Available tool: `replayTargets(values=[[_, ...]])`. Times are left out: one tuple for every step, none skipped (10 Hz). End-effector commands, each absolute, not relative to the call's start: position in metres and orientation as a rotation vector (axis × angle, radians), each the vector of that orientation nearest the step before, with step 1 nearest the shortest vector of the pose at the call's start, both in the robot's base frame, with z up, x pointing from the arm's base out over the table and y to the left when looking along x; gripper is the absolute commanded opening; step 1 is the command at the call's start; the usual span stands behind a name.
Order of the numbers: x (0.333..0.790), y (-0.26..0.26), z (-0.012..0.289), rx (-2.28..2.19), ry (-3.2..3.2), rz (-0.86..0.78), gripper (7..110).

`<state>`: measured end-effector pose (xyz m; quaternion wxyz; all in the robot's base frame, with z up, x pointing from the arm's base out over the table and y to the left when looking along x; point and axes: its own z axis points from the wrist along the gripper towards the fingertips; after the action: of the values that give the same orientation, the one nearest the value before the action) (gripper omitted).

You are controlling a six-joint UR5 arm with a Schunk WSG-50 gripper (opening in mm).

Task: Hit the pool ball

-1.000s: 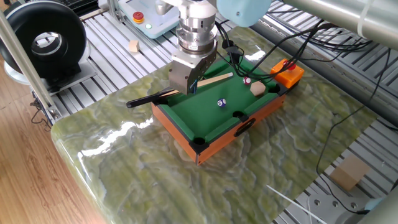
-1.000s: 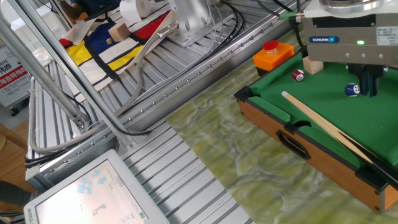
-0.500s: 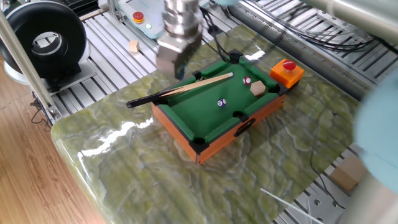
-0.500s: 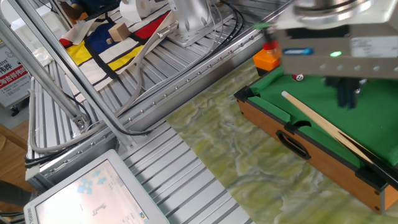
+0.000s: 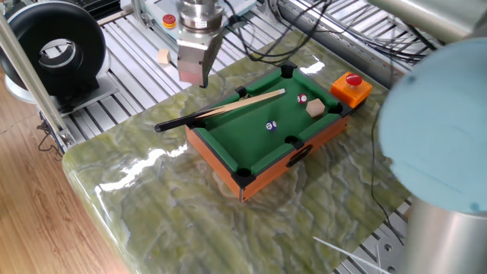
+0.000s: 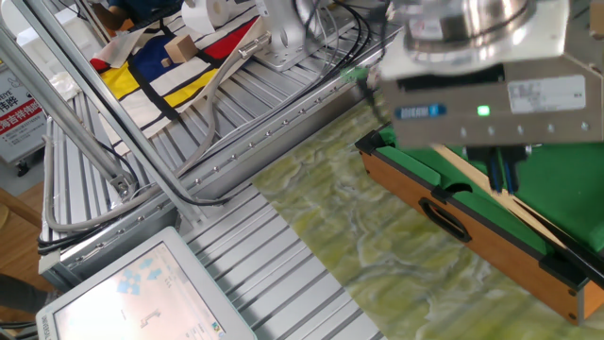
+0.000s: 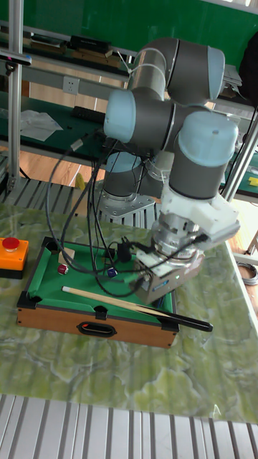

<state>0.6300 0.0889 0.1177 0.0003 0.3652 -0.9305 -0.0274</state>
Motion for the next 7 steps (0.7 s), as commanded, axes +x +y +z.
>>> replayTargets(values=[[0.638,0.095,0.085,1.535,-2.749,-0.105,7],[0.644,0.085,0.081,1.636,-2.694,-0.019,7],[0.654,0.072,0.082,1.721,-2.640,0.099,7],[0.648,0.071,0.085,1.741,-2.605,0.076,7],[0.640,0.073,0.088,1.727,-2.596,0.019,7],[0.648,0.077,0.086,1.697,-2.668,0.020,7],[0.649,0.078,0.082,1.681,-2.698,0.016,7]])
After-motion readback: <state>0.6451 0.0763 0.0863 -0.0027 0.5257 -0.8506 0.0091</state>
